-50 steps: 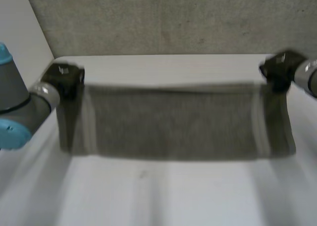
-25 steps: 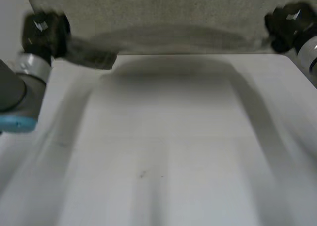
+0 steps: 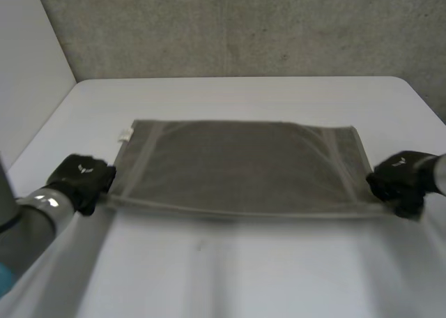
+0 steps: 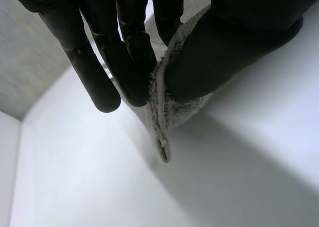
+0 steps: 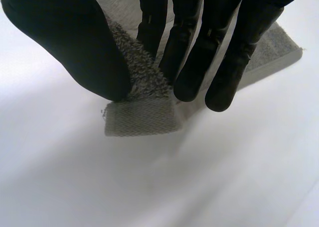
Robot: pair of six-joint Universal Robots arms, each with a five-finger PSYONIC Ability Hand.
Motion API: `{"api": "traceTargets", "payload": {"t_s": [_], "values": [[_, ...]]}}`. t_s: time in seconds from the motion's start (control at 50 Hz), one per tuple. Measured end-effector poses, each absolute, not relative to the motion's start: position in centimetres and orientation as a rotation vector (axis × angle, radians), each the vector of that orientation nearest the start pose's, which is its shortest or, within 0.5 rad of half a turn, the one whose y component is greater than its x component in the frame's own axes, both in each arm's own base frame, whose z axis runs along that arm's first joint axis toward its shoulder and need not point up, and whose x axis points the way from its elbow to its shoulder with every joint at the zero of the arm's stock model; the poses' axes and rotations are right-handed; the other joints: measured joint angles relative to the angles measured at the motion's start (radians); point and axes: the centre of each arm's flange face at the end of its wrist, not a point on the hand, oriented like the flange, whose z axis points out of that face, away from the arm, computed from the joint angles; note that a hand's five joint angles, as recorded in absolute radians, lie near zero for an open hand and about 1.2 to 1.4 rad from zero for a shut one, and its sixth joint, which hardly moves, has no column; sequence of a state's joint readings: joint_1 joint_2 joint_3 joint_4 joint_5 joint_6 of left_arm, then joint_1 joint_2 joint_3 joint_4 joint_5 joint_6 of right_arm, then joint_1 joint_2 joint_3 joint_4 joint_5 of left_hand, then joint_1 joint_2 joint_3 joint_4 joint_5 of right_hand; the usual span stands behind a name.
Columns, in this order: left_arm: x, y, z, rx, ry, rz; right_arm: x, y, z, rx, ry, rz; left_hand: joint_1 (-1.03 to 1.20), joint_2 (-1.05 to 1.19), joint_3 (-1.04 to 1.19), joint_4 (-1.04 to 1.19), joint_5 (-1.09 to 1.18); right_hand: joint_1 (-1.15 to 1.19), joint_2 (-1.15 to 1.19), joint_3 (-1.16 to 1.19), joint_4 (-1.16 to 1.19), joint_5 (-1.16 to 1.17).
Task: Fold the towel.
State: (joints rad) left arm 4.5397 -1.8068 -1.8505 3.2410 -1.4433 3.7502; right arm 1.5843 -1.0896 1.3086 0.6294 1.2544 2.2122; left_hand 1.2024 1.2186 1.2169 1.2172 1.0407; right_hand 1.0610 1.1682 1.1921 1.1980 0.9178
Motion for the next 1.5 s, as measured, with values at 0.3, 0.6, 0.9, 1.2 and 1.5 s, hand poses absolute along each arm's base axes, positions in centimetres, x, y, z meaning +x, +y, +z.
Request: {"api": "traceTargets", "payload": {"t_s": [0.3,0.6,0.9,1.2,1.5], "values": [[-18.2,-23.5,21.9,1.076,2.325,-1.673,13.9,-29.4,25.3,-1.526,2.483,-1.324,0.000,0.000,0.000,0.000,0.000,-0.001,0.000,0.000,0.000,0.000],[-22.5,-34.5,15.4,1.117,2.174,-1.847,16.2,-38.7,17.9,-1.316,2.601,-1.557,0.000,0.000,0.000,0.000,0.000,0.000,0.000,0.000,0.000,0.000],[-25.5,-39.1,12.0,1.075,2.013,-1.979,17.7,-42.5,14.2,-1.244,2.593,-1.761,-0.174,-0.185,-0.182,-0.166,-0.161,-0.643,-0.676,-0.691,-0.694,-0.632],[-27.1,-37.3,16.5,1.037,1.827,-2.167,17.7,-41.5,21.0,-0.965,2.473,-2.071,-1.005,-1.034,-1.032,-1.031,-1.003,-0.811,-0.927,-0.975,-0.962,-0.841],[-24.8,-30.8,18.9,0.999,1.956,-2.159,14.9,-34.4,20.0,-1.003,2.424,-1.793,-1.023,-1.052,-1.050,-1.048,-1.011,-0.811,-0.927,-0.975,-0.962,-0.841]]}}
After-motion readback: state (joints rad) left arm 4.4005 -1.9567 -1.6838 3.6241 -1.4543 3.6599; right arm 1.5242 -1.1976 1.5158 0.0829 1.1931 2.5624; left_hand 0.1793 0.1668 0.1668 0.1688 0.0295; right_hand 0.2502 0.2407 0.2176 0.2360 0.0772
